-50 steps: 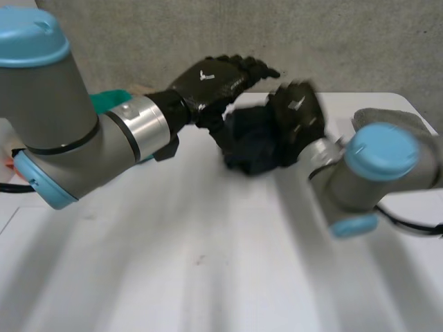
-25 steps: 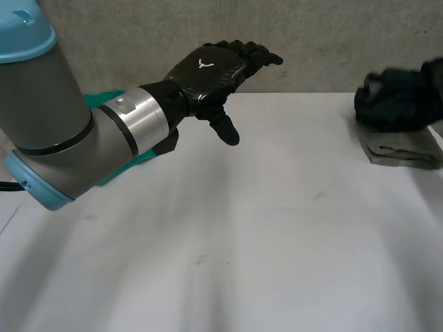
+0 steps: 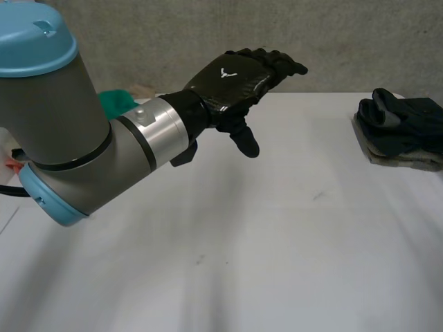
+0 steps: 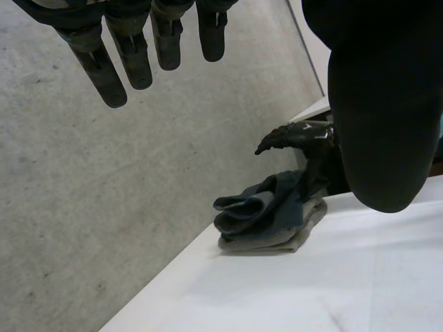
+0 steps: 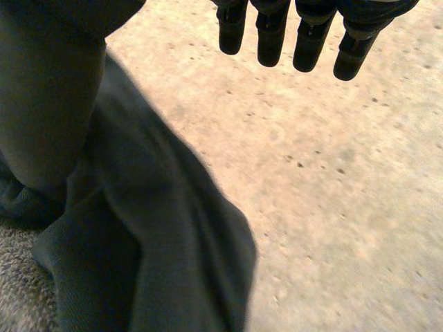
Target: Fold the laundry.
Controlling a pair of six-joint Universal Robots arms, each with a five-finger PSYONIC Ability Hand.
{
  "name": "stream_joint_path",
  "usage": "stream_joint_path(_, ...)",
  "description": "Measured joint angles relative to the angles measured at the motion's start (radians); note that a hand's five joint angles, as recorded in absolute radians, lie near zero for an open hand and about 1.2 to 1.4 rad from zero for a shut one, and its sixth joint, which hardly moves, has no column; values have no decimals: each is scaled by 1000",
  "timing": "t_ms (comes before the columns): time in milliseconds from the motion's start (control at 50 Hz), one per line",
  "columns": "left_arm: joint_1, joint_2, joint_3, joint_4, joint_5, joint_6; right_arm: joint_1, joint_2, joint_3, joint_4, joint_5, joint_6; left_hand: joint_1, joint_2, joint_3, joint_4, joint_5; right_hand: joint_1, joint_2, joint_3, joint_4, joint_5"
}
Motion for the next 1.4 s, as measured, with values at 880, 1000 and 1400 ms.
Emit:
stream_joint_path(880,548,-242,135,63,-268,402,580,-543,571,154,216,-339,0,0,0,0,0,0,0,0,0,0)
stream_joint_path(1000,632,-522,303,101,-126,442,577,-525,639,168,220,-407,0,2,0,0,0,0,0,0,0,0)
stream_joint_path(1400,566,-646,501,263,-185,315,555,-529,732,164,233,-435,952,1011,955,985,907,0,0,0,0,0)
